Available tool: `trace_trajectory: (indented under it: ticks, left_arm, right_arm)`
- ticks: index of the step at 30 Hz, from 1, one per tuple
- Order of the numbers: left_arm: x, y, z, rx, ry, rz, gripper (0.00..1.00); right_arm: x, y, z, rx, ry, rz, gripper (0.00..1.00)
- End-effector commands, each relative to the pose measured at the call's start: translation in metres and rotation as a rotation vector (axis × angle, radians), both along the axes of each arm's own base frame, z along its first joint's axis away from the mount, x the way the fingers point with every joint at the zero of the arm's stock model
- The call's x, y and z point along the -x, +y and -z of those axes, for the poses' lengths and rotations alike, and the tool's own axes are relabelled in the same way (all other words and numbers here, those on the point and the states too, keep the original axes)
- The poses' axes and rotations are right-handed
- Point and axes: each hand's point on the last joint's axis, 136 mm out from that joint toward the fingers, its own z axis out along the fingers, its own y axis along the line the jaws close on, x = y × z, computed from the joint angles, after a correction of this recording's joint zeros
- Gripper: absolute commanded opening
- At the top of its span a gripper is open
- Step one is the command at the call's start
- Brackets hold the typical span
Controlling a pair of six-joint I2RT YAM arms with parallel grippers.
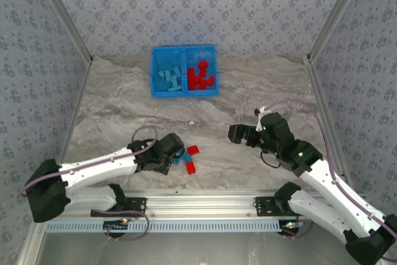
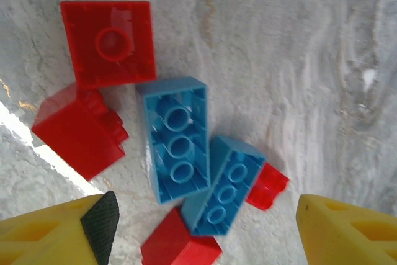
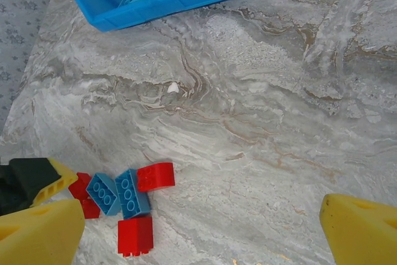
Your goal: Sort the legos into containers by color
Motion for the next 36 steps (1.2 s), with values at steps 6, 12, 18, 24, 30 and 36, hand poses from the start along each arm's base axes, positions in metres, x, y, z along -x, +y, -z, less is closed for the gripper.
trace_trajectory:
  ticks: [6, 12, 18, 24, 30, 36]
  left_arm:
    - [0.005, -0.008, 0.03, 0.01, 0.155, -0.024, 0.74]
    - [0.007, -0.001, 0.048, -0.063, 0.258, 0.01, 0.63]
    - [0.009, -0.001, 0.055, -0.091, 0.297, 0.039, 0.46]
    - [-0.004, -0.001, 0.038, -0.115, 0.242, 0.105, 0.26]
    - [-0.061, -0.006, -0.058, -0.27, -0.132, 0.356, 0.27]
    - [-0.133, 0.006, -0.15, -0.58, -0.346, 0.612, 0.28]
  right_arm:
    - [-0.003, -0.001, 0.013, 0.014, 0.033, 0.025, 1.0]
    - [-0.004, -0.002, 0.014, 0.023, 0.034, 0.029, 1.0]
    - [-0.003, -0.005, 0.019, 0.034, 0.042, 0.036, 1.0]
    - [-0.004, -0.006, 0.02, 0.034, 0.038, 0.042, 1.0]
    - [-0.006, -0.005, 0.018, 0.027, 0.032, 0.044, 1.0]
    - [-0.009, -0.001, 0.016, 0.02, 0.029, 0.037, 1.0]
